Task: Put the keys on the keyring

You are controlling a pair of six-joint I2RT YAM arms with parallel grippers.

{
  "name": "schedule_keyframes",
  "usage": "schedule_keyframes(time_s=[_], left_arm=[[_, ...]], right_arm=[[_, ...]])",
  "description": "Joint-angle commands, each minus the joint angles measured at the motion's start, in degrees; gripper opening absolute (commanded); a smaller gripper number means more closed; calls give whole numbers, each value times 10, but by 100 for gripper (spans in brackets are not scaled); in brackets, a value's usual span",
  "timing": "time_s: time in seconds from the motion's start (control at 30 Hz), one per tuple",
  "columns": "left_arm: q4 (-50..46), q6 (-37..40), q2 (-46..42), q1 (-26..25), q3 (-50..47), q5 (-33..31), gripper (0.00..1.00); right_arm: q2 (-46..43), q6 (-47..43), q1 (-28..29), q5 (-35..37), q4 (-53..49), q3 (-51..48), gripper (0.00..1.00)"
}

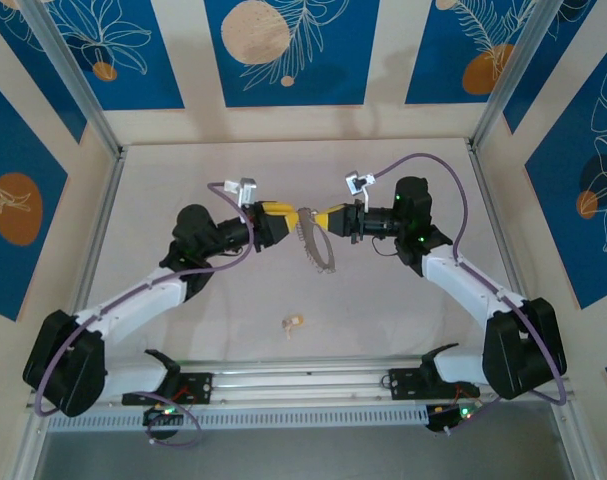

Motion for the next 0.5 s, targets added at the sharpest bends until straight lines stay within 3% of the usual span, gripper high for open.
schedule_keyframes(time_s=[0.0,0.27,0.47], left_arm=[[-39,37,-13,-2,2,15,45],[-31,42,12,-5,18,93,42],[-14,40,37,-6,26,98,41]], right_arm=[[-14,-12,-1,-10,-11,0,0],[-10,-4,7,-14,-12,7,0],[-3,-3,20,-14,-12,13,0]])
